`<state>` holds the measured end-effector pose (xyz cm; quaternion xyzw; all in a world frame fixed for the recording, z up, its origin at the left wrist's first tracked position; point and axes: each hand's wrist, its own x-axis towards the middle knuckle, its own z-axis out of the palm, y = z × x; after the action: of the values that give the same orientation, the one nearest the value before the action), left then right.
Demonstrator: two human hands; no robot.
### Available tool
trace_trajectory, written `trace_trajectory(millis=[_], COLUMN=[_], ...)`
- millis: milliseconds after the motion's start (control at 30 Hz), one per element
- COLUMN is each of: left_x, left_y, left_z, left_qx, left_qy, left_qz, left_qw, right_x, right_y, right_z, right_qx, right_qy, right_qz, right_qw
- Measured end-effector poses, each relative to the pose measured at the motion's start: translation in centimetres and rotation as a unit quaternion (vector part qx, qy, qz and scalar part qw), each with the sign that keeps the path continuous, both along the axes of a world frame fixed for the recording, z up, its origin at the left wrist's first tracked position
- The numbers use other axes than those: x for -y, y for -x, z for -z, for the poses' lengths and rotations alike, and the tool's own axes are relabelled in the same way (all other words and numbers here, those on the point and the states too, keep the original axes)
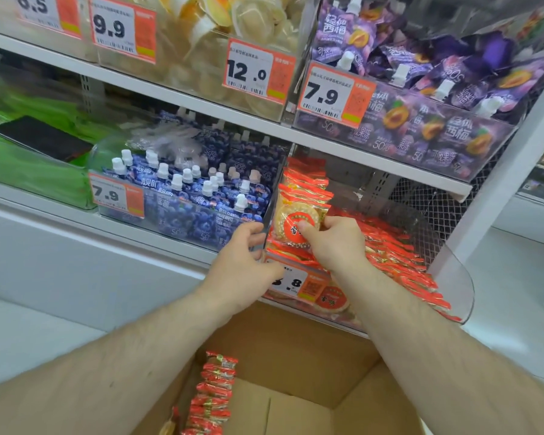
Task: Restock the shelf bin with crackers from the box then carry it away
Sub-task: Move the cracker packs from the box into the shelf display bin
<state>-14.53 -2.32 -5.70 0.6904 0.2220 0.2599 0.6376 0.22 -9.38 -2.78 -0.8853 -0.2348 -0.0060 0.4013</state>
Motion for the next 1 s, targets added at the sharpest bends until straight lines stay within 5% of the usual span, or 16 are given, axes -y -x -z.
trace_trajectory(millis=[233,333,433,533,633,700,800,1000], left_x=[0.5,0.5,1.0,1.9,2.3,2.1,1.8,0.7], left_y=[0.4,0.7,1.2,1.6,1.7,1.8,1.7,1.1], left_z=[0.4,1.7,3.5,5.8,8.2,9.4,10.5,12.4], left_qx=[-0.056,-0.098,-0.187,-0.295,-0.371,-0.419,-0.468,-0.507], left_qy=[-0.143,-0.114,-0.072,-0.118,-0.188,-0.213,-0.223,-0.210], left_qz=[-0.114,-0.097,0.020,0.141,0.224,0.272,0.318,0.355], left_qw=[0.982,0.984,0.980,0.938,0.882,0.840,0.793,0.757], right_x=[1.6,2.7,5.1,7.6,9.1,9.6,10.5,12.5], right_y=[0.1,0.1,2.1,5.9,7.4,7.2,6.8,10.0], right_z=[0.2,1.1,2.5,7.1,15.1,20.5,28.1,38.5], right_qx=[-0.074,-0.053,0.206,0.365,0.246,0.118,-0.087,-0.300], right_qy=[-0.051,-0.030,-0.092,-0.168,-0.051,0.125,0.371,0.529], right_qz=[-0.036,0.001,-0.004,-0.184,-0.287,-0.306,-0.305,-0.315], right_qw=[0.995,0.998,0.974,0.897,0.924,0.936,0.873,0.729])
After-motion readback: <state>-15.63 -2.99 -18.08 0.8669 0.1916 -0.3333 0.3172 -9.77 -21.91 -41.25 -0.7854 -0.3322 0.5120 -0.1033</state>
